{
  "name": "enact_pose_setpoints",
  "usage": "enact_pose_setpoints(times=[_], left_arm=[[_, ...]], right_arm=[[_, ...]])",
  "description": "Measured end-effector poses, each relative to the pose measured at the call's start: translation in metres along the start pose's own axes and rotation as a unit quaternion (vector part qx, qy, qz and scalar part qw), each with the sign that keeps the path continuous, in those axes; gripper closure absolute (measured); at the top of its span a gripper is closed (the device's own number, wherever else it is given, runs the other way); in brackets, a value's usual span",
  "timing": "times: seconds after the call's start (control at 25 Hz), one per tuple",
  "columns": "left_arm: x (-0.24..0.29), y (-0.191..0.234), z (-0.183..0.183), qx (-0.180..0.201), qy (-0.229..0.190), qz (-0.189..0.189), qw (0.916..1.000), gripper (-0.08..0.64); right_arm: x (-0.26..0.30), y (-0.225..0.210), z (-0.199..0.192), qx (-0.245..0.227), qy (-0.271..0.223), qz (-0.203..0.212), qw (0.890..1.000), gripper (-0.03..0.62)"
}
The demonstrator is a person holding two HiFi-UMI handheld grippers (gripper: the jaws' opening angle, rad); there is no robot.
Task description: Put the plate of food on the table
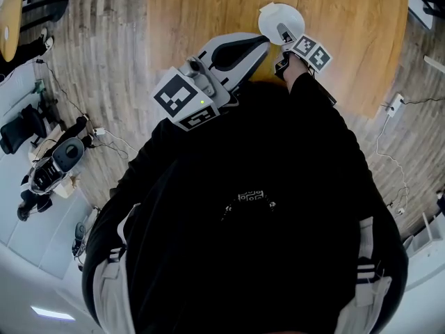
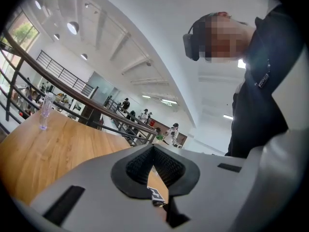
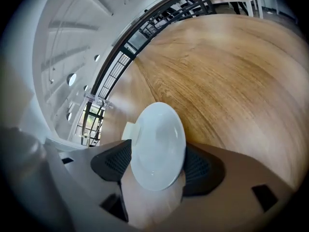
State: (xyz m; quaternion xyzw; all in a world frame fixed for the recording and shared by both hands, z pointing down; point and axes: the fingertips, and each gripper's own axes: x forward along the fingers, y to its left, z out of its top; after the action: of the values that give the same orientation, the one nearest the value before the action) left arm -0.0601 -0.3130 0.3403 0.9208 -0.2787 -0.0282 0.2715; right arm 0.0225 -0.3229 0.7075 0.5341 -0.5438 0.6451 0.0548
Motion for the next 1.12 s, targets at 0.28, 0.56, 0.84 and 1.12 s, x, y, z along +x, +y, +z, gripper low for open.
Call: enact_pose_setpoints(times=[0.28,0.56,0.84,1.12], left_arm=[[-0.008,-0.007,0.003,0.01,0.011,0.008,0.9999,0.554],[0.0,-0.018,0.011,0.029,0.006,0.0,0.9996,0.554],[0.004,-0.013,0.019,0.052,0.013,-0.001,0.9986,0.554],[0.02,-0.024,0.029,0.074,0.02,-0.018,0.9969,0.554]], right_arm=[[-0.026,-0.013,0.01,0.032,-0.015,-0.021,0.999,0.287],[-0.039,0.001,0.042,0.048,-0.047,0.012,0.998,0.287],[-0.053,0.064,0.067,0.076,-0.055,0.122,0.988,0.293],[-0.138,0.163,0.097,0.047,-0.057,0.281,0.957,0.524]])
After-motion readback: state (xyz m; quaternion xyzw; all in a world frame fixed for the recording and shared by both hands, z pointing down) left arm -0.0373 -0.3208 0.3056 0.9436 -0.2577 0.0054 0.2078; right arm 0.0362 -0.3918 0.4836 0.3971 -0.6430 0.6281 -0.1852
